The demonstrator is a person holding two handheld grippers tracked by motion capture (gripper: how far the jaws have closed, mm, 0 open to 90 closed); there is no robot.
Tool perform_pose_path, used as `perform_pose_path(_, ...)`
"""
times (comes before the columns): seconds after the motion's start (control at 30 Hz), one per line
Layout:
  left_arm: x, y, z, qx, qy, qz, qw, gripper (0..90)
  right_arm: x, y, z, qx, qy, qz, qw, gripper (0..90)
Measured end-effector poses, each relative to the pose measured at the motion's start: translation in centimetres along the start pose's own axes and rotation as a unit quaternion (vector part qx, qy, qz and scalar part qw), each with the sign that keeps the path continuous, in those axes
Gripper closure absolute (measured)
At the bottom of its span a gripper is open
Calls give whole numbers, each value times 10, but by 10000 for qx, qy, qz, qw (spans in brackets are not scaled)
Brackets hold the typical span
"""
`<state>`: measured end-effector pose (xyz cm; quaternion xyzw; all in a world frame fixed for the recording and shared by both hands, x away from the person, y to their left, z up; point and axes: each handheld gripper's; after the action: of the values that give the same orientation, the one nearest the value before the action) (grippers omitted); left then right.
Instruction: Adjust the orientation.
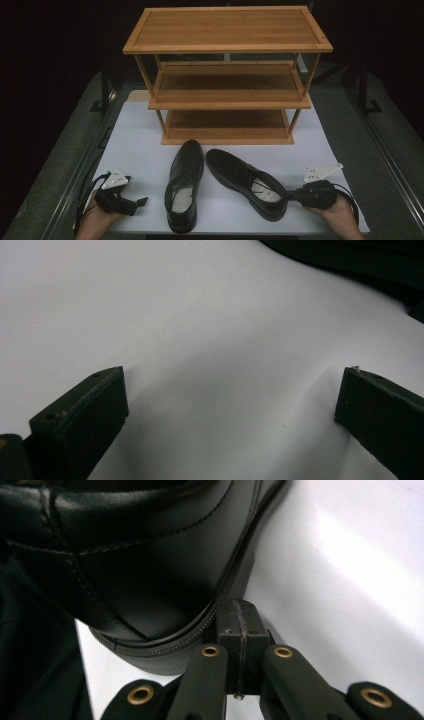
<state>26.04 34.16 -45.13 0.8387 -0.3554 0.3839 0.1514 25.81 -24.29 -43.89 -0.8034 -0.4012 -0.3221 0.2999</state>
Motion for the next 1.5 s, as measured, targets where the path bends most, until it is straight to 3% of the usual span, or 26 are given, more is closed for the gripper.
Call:
perform_pose_path(0.43, 0, 0, 0, -4, 1, -3, 10000, 0, 5, -14, 13, 429, -23, -126, 9990, 899)
perform_pose_path(0.83, 0, 0, 0, -4, 1, -5, 10000, 0, 17, -33, 34, 842, -90, -423, 9955, 899)
perform_pose_path(1.5, 0, 0, 0, -3, -2, -7, 10000, 0, 30, -50, 55, 1108, -174, -731, 9910, 899)
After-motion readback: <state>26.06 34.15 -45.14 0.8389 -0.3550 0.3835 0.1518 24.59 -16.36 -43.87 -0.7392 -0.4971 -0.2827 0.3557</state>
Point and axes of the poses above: each handheld gripper's, and its own axes: z roughly forward along the jaws, x roughly out of its top, y roughly to its right, and after that the axes turned 5 degrees about y, right-handed
